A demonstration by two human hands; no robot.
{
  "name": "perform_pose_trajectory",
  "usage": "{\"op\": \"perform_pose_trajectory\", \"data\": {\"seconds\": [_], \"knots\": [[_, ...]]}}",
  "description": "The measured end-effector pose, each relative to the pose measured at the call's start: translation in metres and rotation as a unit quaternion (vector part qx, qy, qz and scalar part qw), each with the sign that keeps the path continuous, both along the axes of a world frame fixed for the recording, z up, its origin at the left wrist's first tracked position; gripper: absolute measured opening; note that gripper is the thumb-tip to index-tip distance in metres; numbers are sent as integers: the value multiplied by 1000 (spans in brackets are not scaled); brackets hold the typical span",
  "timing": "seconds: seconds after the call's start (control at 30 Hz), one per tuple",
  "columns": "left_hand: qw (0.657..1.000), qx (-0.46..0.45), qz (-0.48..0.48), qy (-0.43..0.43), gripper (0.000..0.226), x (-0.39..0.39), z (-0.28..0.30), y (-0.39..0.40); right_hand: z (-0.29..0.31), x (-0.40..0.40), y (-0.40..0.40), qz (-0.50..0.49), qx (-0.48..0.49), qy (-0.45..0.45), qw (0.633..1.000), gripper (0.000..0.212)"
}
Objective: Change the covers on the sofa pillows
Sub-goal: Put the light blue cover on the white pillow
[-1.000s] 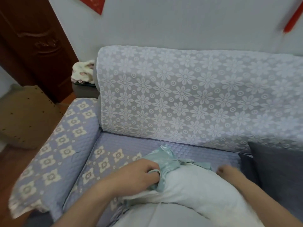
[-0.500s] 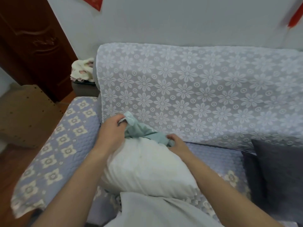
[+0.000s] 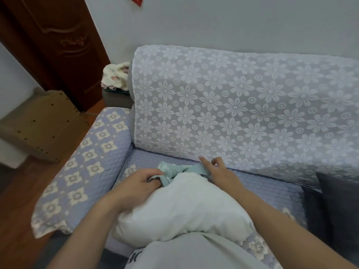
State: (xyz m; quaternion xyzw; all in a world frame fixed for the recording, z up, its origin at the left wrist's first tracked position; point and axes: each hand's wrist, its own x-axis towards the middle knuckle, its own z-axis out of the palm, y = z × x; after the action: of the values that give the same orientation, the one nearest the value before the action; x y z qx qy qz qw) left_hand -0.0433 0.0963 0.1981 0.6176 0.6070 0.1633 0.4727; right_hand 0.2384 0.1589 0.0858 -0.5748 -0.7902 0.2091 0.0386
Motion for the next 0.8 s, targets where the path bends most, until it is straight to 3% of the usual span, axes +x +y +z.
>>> {"op": "perform_pose_trajectory", "data": {"seconds": [0.07, 0.17, 0.23, 0.27, 0.33, 0.37, 0.4, 0.5, 0.6, 0.63, 0.73, 0.8], "knots": [[997, -11, 38, -66, 24, -1, 5, -4, 0, -6, 8, 32, 69, -27, 997, 70], [983, -13, 102, -154, 24, -2, 4, -10, 4, -10, 17, 69, 55, -91, 992, 38], [979, 6, 140, -151, 23, -4, 2, -13, 24, -4, 8, -86, 127, 26, 988, 18], [980, 37, 158, -117, 22, -6, -2, -14, 40, 4, 2, -204, 196, 125, 951, 16], [976, 108, 189, 26, 19, -14, -10, -17, 76, 25, -19, -381, 297, 287, 827, 31], [967, 120, 199, 107, 19, -19, -14, -19, 88, 34, -35, -433, 279, 359, 779, 30], [956, 112, 205, 175, 19, -25, -20, -23, 95, 39, -53, -468, 236, 389, 758, 26], [928, 52, 186, 318, 16, -40, -25, -32, 85, 36, -100, -478, 111, 405, 771, 31], [904, 78, 184, 378, 12, -46, -16, -39, 80, 17, -127, -368, 43, 406, 835, 30], [906, 122, 212, 345, 14, -43, -11, -39, 79, 13, -126, -323, 41, 408, 853, 27], [914, 191, 342, 107, 19, -14, 7, -24, 67, 7, -97, -289, 76, 351, 887, 21], [928, 160, 336, 27, 20, 12, 16, 1, 65, 3, -59, -333, 97, 350, 871, 26]]}}
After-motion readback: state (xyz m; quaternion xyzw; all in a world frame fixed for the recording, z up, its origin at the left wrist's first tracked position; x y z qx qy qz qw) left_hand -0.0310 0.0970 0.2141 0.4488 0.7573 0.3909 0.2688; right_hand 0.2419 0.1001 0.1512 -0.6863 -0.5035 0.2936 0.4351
